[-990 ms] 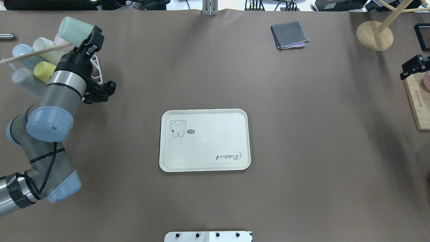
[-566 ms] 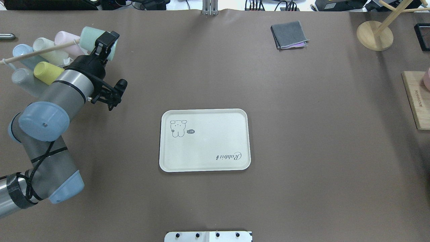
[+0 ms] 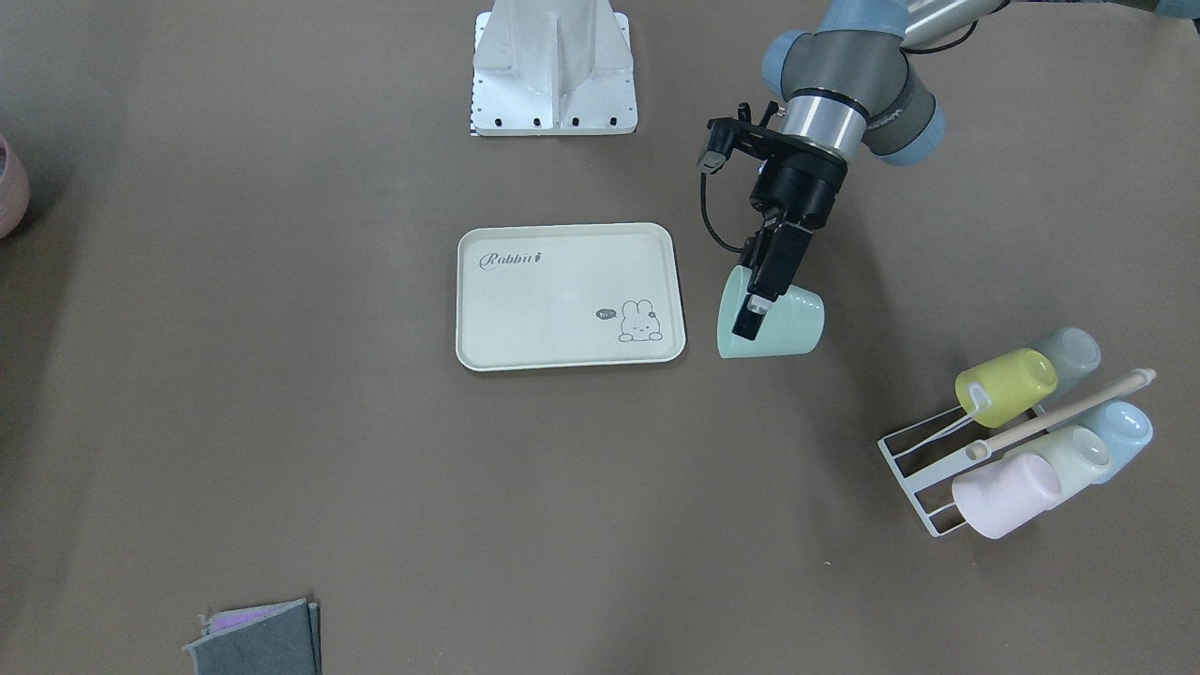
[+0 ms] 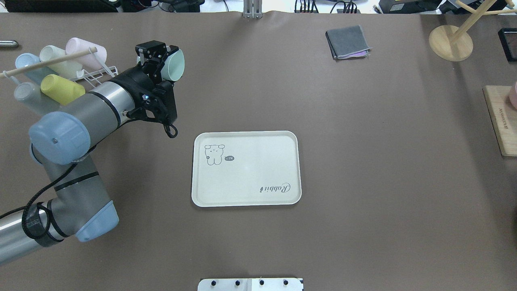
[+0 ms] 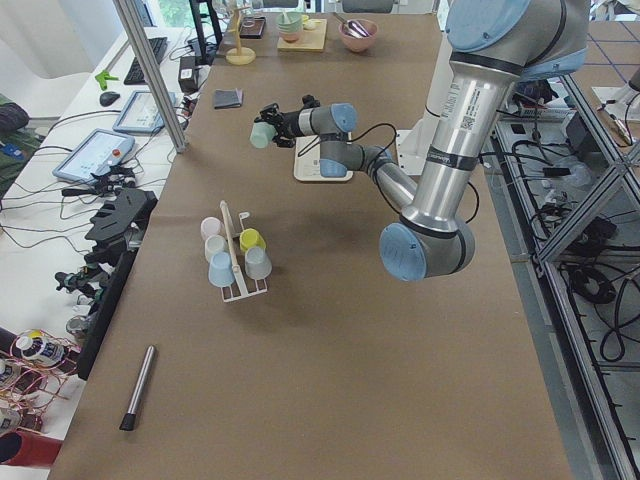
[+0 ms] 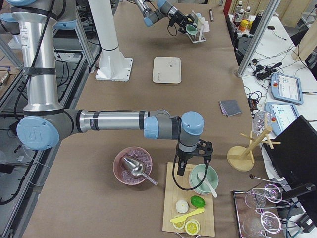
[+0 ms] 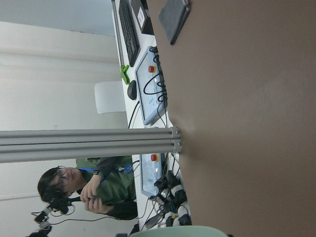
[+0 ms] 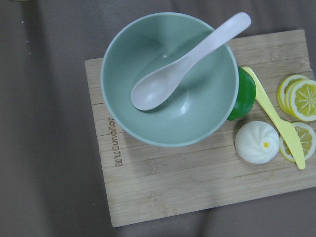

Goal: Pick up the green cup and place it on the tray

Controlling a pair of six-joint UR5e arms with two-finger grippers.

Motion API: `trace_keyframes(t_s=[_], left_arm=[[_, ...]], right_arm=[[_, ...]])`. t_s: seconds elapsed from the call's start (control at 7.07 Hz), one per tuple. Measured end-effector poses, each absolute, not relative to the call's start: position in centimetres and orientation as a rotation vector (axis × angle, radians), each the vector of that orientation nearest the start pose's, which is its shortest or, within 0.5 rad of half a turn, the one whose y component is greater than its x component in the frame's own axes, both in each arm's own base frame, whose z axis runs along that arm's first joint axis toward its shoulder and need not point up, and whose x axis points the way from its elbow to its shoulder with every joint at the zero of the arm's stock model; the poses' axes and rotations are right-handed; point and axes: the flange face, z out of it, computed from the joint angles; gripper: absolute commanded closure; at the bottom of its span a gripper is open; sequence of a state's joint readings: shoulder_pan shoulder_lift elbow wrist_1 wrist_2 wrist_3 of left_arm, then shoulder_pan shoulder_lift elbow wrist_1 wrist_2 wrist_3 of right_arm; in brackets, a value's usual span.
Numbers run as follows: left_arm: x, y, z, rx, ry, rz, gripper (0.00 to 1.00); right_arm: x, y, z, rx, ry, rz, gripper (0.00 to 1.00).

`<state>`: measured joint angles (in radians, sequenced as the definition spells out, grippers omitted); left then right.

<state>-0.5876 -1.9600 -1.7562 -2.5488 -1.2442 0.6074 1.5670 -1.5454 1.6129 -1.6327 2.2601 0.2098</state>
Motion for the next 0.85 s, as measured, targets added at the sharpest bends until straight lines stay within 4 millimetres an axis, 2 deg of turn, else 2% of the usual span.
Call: trace_keyframes(t_s=[0.28,0.57,0.85], left_arm=[[43.8,-44.7,23.5,1.57,0.409,0.835,0.77],[48.4,-42.3,22.3,1.521,0.69,0.691,0.77],[52.0,-40.9,22.9,1.511,0.902,0.563,0.77]], right_arm=[[6.9,-50.0,62.9,-0.061,-0.687,0.197,0.0],[6.3,-49.7,63.6,-0.074,-0.682,0.191,0.0],[5.8,-49.6,63.9,-0.084,-0.687,0.188,0.0]])
